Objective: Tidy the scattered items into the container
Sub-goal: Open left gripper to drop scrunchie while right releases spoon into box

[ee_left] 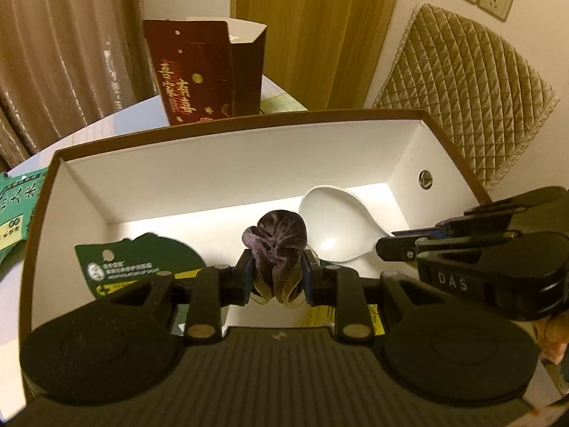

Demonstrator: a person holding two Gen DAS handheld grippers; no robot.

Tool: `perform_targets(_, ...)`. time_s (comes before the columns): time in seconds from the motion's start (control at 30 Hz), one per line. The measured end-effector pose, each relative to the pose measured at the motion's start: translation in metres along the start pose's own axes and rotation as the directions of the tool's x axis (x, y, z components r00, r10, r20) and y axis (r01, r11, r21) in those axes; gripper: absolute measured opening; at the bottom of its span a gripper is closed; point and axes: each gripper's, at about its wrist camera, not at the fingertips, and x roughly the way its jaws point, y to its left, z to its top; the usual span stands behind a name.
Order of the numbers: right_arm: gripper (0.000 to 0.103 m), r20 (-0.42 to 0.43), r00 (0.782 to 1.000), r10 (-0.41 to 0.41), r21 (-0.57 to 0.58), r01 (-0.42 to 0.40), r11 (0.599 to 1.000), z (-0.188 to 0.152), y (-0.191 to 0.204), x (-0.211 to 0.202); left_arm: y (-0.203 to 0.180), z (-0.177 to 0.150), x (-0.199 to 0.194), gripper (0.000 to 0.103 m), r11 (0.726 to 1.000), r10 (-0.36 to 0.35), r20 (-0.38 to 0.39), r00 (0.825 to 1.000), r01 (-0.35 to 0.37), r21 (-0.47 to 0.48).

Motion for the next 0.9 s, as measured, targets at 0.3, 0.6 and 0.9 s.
perform_targets(0.3, 0.001, -0.001, 1.0, 0.005, -0.002, -0.005, 1.0, -0.005, -0.003, 0.007, -0.005, 0.0, 0.007, 0.042, 1.0, -0.009, -0.001, 1.0, 0.009, 0.021)
perform_targets(0.6, 0.018, 0.001, 0.995, 0.095, 0.049, -0.095, 0.994, -0.007, -0.009, -0.003, -0.005, -0.002, -0.005, 0.061, 0.999, -0.015, 0.003, 1.0, 0.014, 0.05)
perform_targets(0.9, 0.055, 0.048, 0.992, 0.117, -0.003, -0.117, 0.993, -0.012, 0.006, -0.033, 0.011, -0.016, -0.035, 0.078, 1.0, -0.005, -0.001, 1.0, 0.005, 0.02)
